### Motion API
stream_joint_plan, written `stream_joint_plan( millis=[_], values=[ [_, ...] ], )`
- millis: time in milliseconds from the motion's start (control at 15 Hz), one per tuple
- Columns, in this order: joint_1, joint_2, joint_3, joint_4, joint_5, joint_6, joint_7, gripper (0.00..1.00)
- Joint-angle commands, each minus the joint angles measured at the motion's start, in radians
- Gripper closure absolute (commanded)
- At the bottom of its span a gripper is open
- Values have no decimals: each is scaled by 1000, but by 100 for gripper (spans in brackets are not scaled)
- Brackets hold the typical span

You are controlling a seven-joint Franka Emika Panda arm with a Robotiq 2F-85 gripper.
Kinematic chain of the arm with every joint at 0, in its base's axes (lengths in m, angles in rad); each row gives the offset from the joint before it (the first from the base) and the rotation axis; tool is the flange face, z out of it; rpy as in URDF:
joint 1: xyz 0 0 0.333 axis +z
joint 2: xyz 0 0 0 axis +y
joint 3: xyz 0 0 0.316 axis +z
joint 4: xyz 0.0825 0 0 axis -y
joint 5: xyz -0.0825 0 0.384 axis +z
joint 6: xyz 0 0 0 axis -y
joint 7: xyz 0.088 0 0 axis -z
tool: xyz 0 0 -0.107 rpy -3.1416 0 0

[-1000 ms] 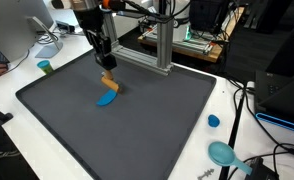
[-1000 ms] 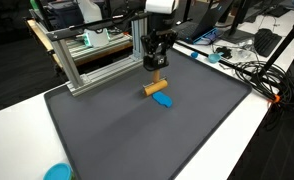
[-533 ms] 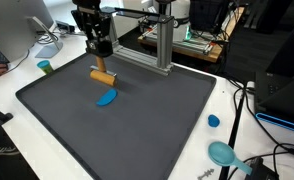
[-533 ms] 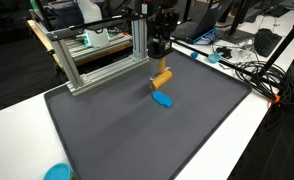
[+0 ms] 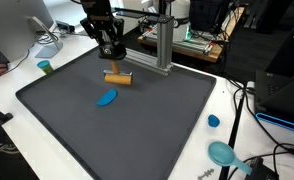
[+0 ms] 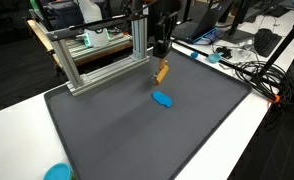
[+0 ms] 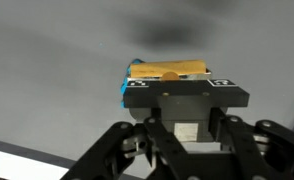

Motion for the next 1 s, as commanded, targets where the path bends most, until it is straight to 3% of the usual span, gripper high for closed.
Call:
stream_joint_plan(
  millis=[0, 267, 667, 733, 933],
  values=[
    [-4, -5, 13, -6, -19, 24, -12, 79],
    [-35, -25, 32, -9, -22, 80, -262, 79],
    [-106, -15, 41, 24, 60, 105, -686, 79],
    [-78, -8, 22, 7, 15, 96, -566, 54],
    [-91, -8, 21, 17, 33, 98, -650, 54]
  ],
)
